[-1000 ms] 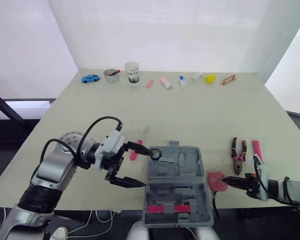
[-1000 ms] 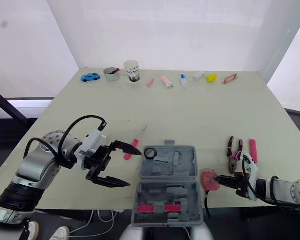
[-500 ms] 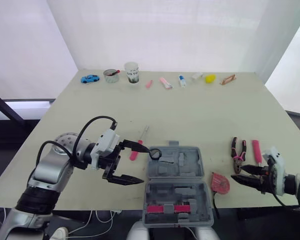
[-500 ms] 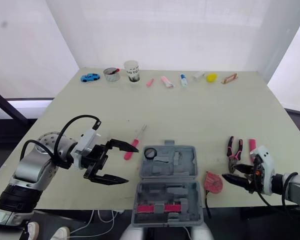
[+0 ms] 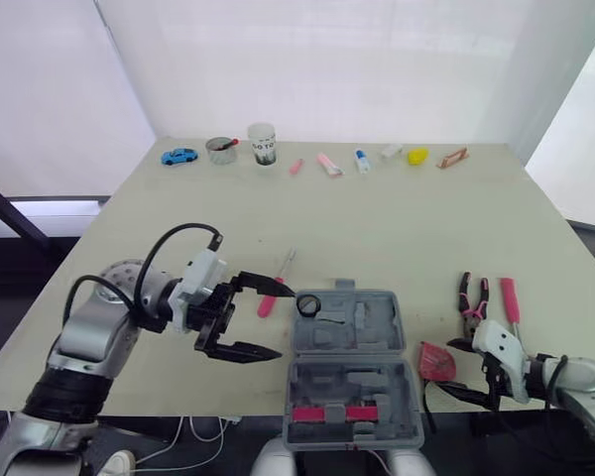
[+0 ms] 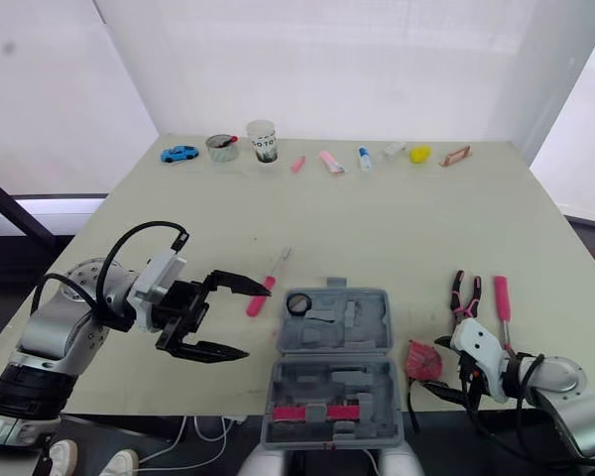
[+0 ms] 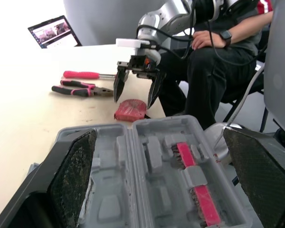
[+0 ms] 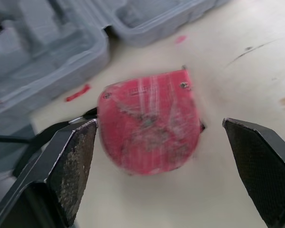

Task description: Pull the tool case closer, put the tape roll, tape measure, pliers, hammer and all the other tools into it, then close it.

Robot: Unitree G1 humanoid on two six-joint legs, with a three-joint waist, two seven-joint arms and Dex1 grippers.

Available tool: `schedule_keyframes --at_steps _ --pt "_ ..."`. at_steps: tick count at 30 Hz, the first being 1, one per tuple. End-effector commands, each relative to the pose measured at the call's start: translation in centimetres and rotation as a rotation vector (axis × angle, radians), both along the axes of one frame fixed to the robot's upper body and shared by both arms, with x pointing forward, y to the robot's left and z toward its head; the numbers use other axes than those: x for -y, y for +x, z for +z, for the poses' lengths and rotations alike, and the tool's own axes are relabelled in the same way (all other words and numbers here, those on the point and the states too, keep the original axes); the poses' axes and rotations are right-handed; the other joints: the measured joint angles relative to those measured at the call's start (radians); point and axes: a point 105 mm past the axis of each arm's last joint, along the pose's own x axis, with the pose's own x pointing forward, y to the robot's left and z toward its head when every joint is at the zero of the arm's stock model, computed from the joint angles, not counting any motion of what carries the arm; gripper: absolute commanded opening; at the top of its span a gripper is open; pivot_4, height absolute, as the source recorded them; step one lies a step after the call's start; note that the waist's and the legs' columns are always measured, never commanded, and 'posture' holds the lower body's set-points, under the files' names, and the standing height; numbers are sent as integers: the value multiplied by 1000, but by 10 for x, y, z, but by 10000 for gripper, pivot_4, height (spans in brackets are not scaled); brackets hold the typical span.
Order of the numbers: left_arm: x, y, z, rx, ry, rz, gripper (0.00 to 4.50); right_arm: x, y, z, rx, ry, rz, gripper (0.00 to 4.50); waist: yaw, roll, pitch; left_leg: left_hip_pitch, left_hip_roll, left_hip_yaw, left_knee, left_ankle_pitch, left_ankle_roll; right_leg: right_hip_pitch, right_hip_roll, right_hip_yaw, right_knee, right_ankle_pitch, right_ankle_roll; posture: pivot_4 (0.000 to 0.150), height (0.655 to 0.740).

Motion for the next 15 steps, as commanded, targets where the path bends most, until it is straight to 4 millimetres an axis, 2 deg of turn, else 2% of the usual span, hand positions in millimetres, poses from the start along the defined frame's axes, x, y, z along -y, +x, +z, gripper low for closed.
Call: schedule_keyframes --at_steps 1,6,15 --pt "-9 -3 13 14 -8 -34 45000 0 1 1 15 -16 20 44350 1 0 0 0 0 0 0 0 0 0 0 0 0 0 0 1500 7400" --pt "-13 0 15 20 5 -24 45000 -2 -6 -7 -23 -23 64 44350 2 0 0 0 0 0 0 0 0 0 0 0 0 0 0 1500 7400" --pt "-9 -2 17 23 3 -42 45000 -6 0 -14 3 -4 2 44350 1 0 0 0 0 0 0 0 0 0 0 0 0 0 0 1500 7400"
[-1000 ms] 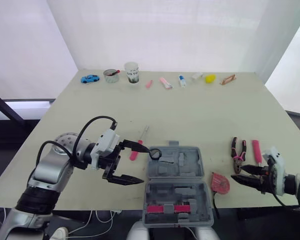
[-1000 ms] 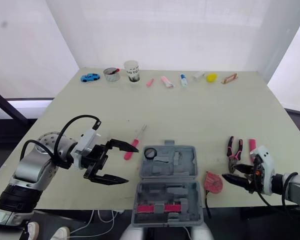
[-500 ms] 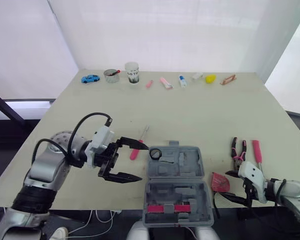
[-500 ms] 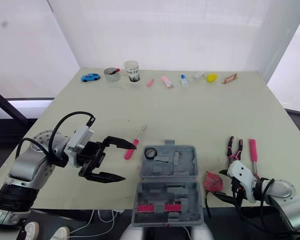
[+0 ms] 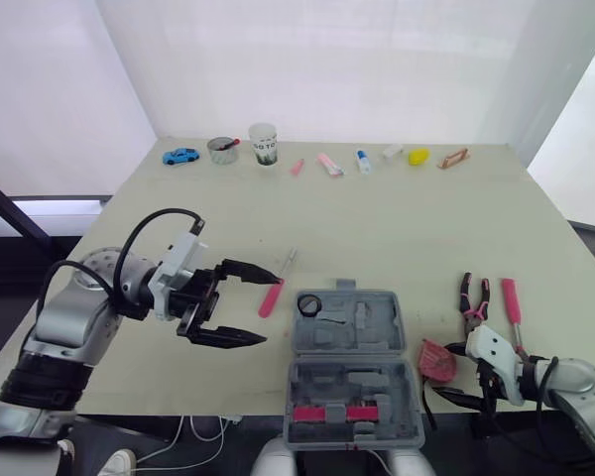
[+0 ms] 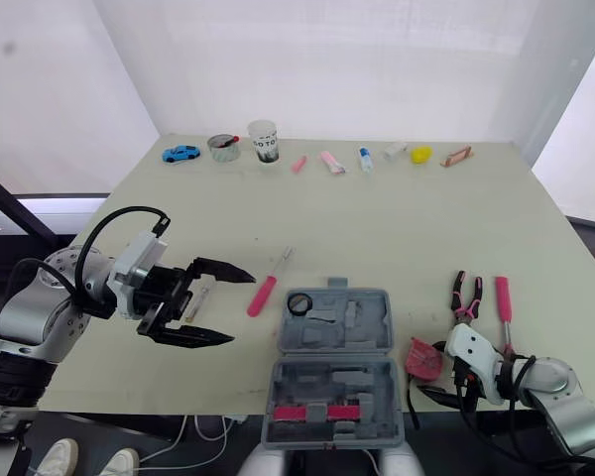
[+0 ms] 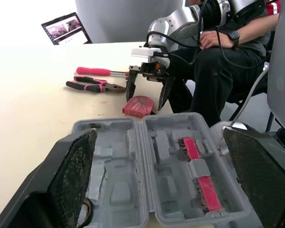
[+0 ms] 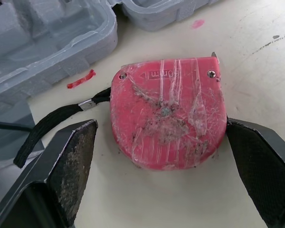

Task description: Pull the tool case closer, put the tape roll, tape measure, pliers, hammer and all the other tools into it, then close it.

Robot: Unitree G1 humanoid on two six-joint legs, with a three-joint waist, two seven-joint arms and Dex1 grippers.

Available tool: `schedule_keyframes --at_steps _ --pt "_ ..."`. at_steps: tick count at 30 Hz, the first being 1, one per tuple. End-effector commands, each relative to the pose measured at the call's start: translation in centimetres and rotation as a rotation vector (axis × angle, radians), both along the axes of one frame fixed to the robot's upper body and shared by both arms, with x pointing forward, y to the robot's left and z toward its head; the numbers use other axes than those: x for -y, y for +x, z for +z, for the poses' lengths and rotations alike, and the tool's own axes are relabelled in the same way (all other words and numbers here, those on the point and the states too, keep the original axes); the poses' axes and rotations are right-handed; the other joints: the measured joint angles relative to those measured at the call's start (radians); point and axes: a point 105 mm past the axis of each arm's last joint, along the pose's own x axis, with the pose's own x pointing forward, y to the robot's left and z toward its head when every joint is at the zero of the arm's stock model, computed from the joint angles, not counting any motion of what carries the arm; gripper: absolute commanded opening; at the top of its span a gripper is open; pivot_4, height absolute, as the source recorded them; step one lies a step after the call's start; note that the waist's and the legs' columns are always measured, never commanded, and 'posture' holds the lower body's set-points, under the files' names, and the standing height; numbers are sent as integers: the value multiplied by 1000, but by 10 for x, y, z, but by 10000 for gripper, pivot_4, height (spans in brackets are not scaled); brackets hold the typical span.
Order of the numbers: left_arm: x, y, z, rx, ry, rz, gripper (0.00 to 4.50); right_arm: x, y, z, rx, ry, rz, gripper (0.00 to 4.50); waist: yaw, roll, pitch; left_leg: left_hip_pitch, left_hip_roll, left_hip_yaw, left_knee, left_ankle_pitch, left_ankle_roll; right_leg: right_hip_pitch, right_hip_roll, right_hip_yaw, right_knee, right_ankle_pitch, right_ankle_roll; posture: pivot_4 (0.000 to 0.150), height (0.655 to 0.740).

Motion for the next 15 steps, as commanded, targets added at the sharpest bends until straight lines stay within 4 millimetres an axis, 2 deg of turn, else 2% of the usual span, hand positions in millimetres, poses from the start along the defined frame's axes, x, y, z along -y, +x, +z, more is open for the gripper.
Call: schedule_keyframes --at_steps 1,7,12,15 --pt "3 -7 10 29 -5 -71 45000 -1 3 -1 29 8 -26 44350 -2 0 0 0 0 0 0 0 0 0 0 0 0 0 0 1500 7400" --pt "6 -7 10 27 -10 -80 45000 -2 6 -3 49 22 -59 44350 -3 0 0 1 0 1 0 0 0 1 0 1 0 0 0 1500 7400" --pt "8 -6 10 30 -11 -88 45000 3 9 -3 59 5 -78 30207 -2 0 0 2 0 1 1 0 0 1 0 1 1 0 0 1500 7400" --pt "8 -6 10 33 -15 -85 45000 7 7 2 71 -7 -70 29816 -2 0 0 2 0 1 1 0 0 1 0 1 1 0 0 1500 7400"
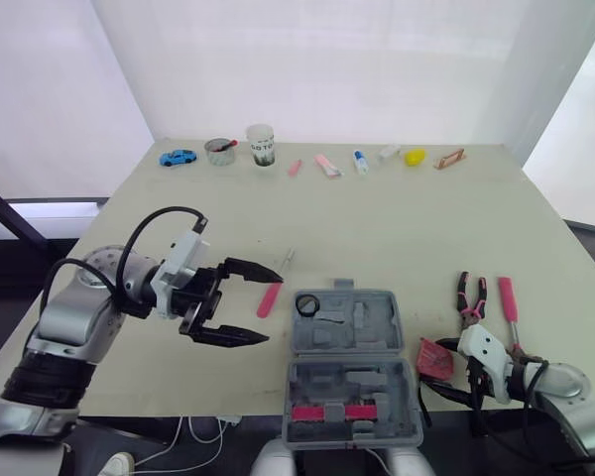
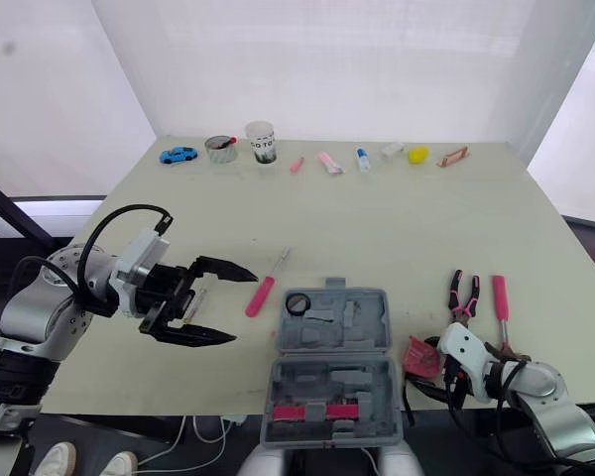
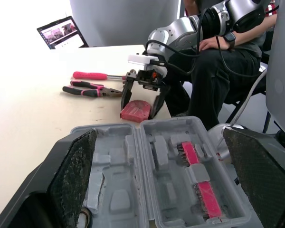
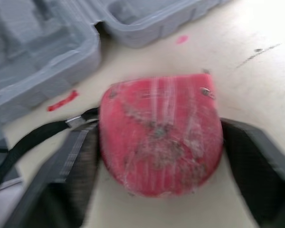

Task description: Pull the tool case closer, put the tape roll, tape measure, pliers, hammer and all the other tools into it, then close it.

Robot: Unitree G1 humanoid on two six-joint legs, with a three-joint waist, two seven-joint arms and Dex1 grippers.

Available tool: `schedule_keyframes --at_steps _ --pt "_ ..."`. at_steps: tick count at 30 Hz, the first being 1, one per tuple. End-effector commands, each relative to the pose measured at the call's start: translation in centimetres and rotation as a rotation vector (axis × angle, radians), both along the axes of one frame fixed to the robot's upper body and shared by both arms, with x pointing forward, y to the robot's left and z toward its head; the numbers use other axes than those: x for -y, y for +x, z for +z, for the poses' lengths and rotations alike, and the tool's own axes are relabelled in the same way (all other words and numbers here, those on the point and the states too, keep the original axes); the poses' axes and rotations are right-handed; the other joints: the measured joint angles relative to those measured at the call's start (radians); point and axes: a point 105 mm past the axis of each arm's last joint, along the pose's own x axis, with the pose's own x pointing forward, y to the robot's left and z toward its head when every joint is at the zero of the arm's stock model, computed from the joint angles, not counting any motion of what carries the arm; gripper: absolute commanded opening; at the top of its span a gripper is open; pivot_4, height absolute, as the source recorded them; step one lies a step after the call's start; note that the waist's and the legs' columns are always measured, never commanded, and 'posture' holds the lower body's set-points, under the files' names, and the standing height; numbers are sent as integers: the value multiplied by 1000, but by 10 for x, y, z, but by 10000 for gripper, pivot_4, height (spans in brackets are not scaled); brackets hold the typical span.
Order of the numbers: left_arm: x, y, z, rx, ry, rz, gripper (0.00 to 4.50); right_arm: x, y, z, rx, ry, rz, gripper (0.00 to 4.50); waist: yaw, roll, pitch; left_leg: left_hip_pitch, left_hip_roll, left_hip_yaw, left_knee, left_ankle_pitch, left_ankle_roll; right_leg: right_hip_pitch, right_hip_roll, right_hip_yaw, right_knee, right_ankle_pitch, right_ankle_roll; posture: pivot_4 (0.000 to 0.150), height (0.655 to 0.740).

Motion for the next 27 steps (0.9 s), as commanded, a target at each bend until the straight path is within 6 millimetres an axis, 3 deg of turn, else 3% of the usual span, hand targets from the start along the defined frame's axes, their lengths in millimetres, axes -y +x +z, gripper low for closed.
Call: schedule_keyframes --at_steps 1,8,15,20,23,27 --pt "3 -7 7 26 -6 -70 45000 10 0 9 27 -30 -3 29816 0 0 0 0 0 0 0 0 0 0 0 0 0 0 0 1500 7400" --pt "3 -7 4 27 -27 -41 45000 9 12 47 80 -106 120 29816 -3 1 0 -1 0 0 0 0 0 0 0 0 0 0 0 1500 7400" --pt "0 -2 0 31 -48 43 45000 -25 27 96 115 -215 359 29816 -1 1 1 0 1 -1 0 0 0 0 1 0 1 0 0 1500 7400" --pt "-8 -4 -6 18 -48 113 45000 -45 35 110 102 -283 457 29816 5 1 1 -3 1 0 0 0 0 -2 0 0 -1 0 0 1500 7400" --pt "-15 -6 -13 2 -74 205 45000 -76 58 119 135 -352 517 29816 -11 2 1 -3 0 1 0 0 0 -3 0 0 -1 0 0 1500 7400" --pt "-20 -11 -16 0 -113 303 45000 -94 77 109 140 -470 542 29816 -13 2 1 -2 1 0 0 0 0 -5 1 0 1 0 -1 1500 7400"
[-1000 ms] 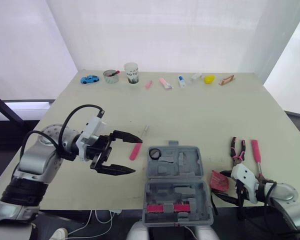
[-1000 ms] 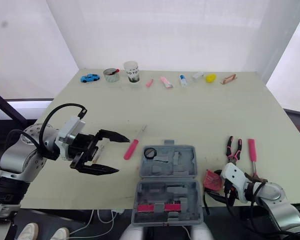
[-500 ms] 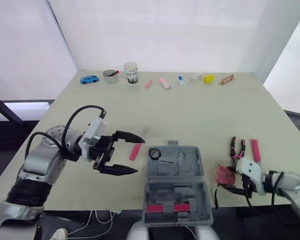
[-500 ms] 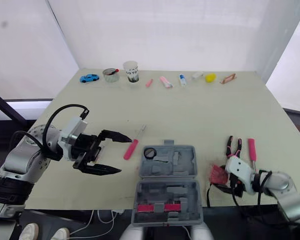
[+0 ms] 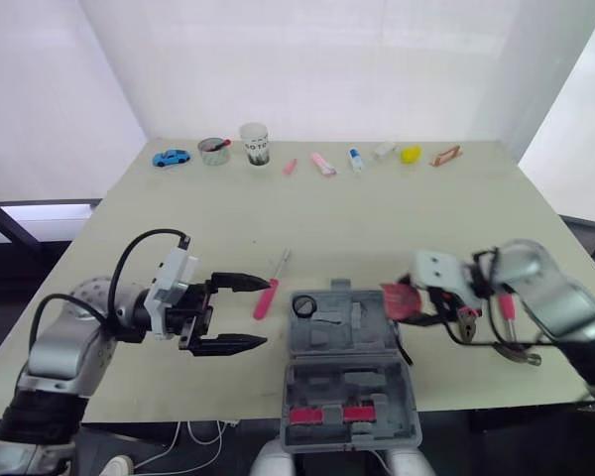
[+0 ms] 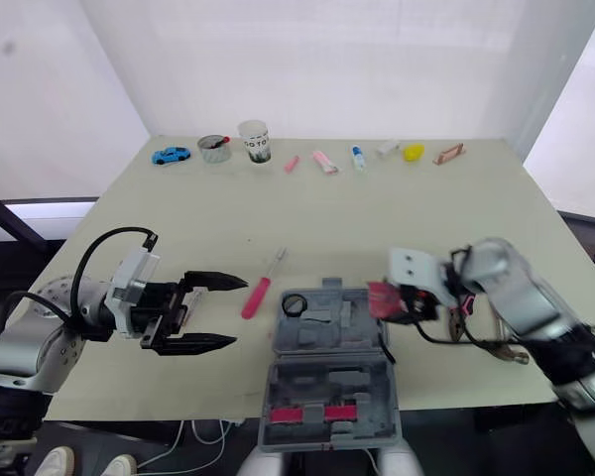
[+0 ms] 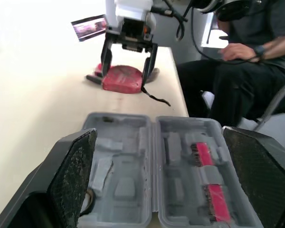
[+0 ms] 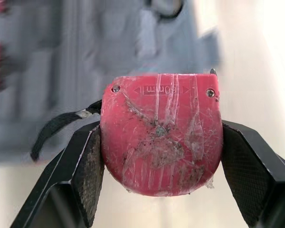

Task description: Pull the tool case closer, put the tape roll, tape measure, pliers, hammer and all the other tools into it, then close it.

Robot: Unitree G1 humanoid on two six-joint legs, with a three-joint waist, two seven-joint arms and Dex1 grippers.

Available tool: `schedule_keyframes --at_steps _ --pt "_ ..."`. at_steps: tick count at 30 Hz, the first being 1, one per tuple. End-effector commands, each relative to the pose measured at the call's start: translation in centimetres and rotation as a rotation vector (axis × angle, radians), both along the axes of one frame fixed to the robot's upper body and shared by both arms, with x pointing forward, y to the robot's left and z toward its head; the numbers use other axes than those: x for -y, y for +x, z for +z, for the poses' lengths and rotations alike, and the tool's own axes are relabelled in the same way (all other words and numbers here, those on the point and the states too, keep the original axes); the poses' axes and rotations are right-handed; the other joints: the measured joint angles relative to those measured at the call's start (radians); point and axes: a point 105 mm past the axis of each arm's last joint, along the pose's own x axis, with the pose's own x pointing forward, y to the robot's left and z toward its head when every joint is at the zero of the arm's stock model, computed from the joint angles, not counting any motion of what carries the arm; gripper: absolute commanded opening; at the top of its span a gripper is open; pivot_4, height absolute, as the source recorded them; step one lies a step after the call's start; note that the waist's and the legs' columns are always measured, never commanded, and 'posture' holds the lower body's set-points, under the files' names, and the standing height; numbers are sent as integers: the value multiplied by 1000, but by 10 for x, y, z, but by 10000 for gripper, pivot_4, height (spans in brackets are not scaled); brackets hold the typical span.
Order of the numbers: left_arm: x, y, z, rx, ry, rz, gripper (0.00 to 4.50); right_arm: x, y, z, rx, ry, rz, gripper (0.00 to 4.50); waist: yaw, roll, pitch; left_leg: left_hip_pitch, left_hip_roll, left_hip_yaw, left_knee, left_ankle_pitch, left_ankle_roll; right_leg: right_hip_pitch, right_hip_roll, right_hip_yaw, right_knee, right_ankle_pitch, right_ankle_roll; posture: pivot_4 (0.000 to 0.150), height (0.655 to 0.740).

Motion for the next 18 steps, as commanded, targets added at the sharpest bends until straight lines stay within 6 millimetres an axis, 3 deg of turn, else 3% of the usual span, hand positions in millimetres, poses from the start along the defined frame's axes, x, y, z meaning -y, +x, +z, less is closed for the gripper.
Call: schedule_keyframes --at_steps 1,6,18 --pt "-5 -4 10 54 -20 79 45000 -4 12 -13 15 -106 -7 29816 10 0 0 0 0 0 0 0 0 0 0 0 0 0 0 1500 7400" --pt "-8 -9 10 59 -34 140 45000 -17 14 -24 -7 -163 19 29816 30 1 0 -2 -1 2 0 0 0 0 -2 0 -2 0 0 1500 7400" --pt "-10 -12 11 61 -42 169 45000 -16 13 -34 -22 -222 36 29816 16 1 1 -1 -1 1 0 0 0 0 -1 -1 0 1 -1 1500 7400"
